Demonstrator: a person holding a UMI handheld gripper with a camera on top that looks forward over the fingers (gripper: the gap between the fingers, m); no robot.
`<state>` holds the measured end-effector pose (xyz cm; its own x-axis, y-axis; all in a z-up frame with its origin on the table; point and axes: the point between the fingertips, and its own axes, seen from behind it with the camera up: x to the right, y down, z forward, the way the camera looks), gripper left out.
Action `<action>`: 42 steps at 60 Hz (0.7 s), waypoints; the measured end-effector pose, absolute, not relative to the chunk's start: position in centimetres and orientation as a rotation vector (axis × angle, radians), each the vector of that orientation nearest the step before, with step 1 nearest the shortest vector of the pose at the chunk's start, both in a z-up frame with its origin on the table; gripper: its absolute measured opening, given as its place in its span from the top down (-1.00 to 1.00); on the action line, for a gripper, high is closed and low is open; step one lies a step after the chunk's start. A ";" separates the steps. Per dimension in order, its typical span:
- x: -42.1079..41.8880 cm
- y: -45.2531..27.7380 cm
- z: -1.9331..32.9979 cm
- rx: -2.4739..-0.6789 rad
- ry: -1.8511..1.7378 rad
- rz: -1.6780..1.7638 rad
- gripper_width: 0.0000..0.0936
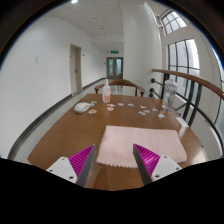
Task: Fold towel
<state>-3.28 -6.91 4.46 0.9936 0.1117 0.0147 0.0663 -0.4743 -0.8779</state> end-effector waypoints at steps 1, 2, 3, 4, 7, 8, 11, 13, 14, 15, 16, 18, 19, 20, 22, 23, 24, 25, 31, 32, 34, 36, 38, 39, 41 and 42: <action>-4.1 -5.1 4.6 -2.065 -0.127 0.054 -0.67; -5.0 -4.1 4.3 -2.062 -0.126 0.050 -0.66; -5.6 -3.2 4.1 -2.063 -0.127 0.050 -0.64; -6.0 -2.4 3.8 -2.069 -0.129 0.048 -0.61; -7.0 0.0 2.6 -2.110 -0.144 0.041 -0.56; -7.0 0.2 2.0 -2.124 -0.144 0.037 -0.53; -7.3 1.5 0.4 -2.171 -0.145 0.035 -0.41; -7.4 1.7 -0.3 -2.204 -0.155 0.050 -0.39; -7.6 1.8 -0.8 -2.222 -0.162 0.059 -0.31; -7.9 2.0 -0.7 -2.215 -0.165 0.083 -0.09; -8.0 2.2 -0.7 -2.208 -0.169 0.094 0.01; -8.6 2.5 -0.8 -2.212 -0.192 0.108 0.22; -8.6 2.3 -0.8 -2.209 -0.207 0.112 0.38; -8.7 2.2 -0.8 -2.204 -0.218 0.112 0.53; -8.2 2.4 -0.8 -2.192 -0.215 0.095 0.83; -8.0 2.4 -0.7 -2.186 -0.198 0.090 0.94; -7.9 2.3 -0.8 -2.183 -0.191 0.090 0.96; -8.2 3.0 -0.8 -2.180 -0.197 0.086 0.97; -8.3 2.7 -0.6 -2.168 -0.240 0.053 0.99; -8.4 2.7 -0.5 -2.166 -0.235 0.063 0.99; -8.6 2.6 0.3 -2.151 -0.218 0.091 0.99; -8.4 2.8 1.8 -2.117 -0.195 0.115 0.99; -7.7 2.8 3.8 -2.081 -0.176 0.122 0.99; -7.1 2.8 4.7 -2.067 -0.168 0.117 0.99; -5.6 2.8 6.4 -2.035 -0.146 0.107 0.99; -4.7 2.8 7.3 -2.020 -0.128 0.104 0.99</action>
